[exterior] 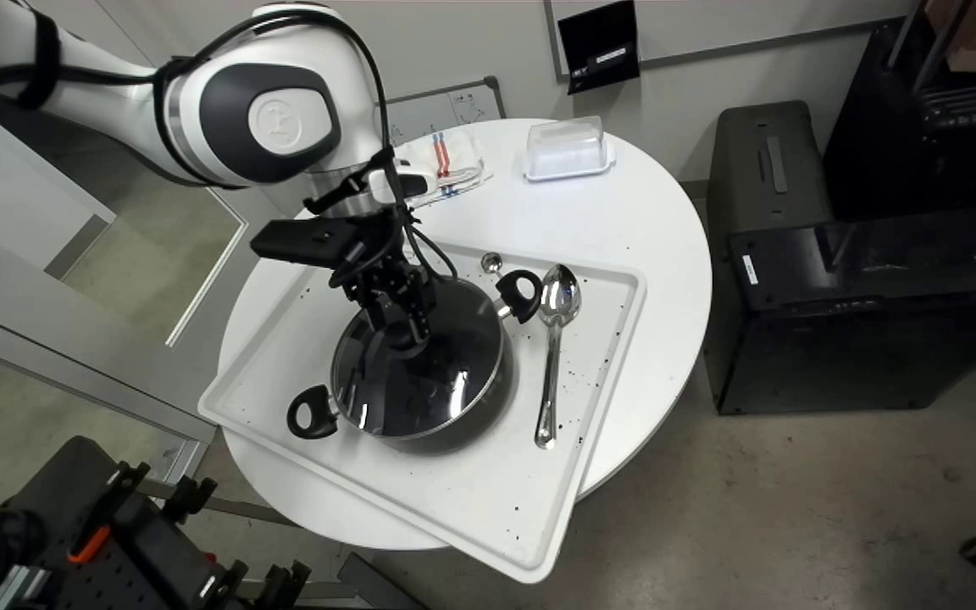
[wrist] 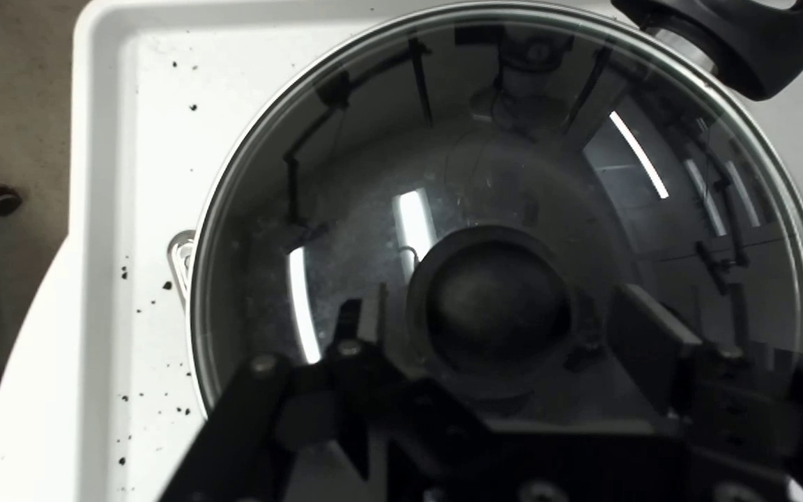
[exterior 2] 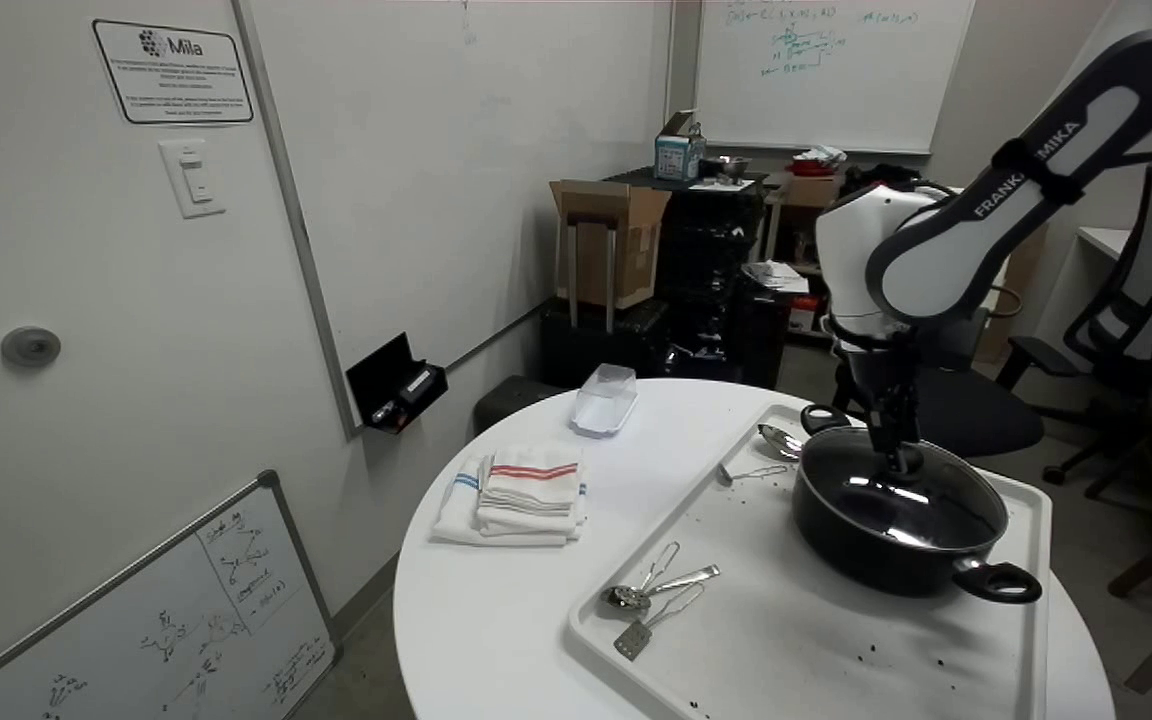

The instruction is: Place the lid on the pot

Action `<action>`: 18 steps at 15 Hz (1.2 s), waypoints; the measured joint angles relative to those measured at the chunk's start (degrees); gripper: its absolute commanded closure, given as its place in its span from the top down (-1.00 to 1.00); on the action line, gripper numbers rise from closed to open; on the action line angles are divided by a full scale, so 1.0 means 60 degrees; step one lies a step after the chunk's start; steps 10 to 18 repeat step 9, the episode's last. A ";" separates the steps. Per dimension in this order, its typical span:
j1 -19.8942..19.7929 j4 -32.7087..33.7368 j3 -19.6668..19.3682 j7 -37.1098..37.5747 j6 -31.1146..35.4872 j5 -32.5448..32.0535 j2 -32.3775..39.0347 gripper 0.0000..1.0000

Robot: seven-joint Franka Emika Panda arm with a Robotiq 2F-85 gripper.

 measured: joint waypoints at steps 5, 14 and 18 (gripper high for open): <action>0.0001 -0.0627 -0.0016 -0.0300 0.0266 -0.0092 -0.0518 1.00; 0.0004 -0.1589 -0.0021 -0.0594 0.0472 -0.0315 -0.1300 1.00; 0.0004 -0.1589 -0.0021 -0.0594 0.0472 -0.0315 -0.1300 1.00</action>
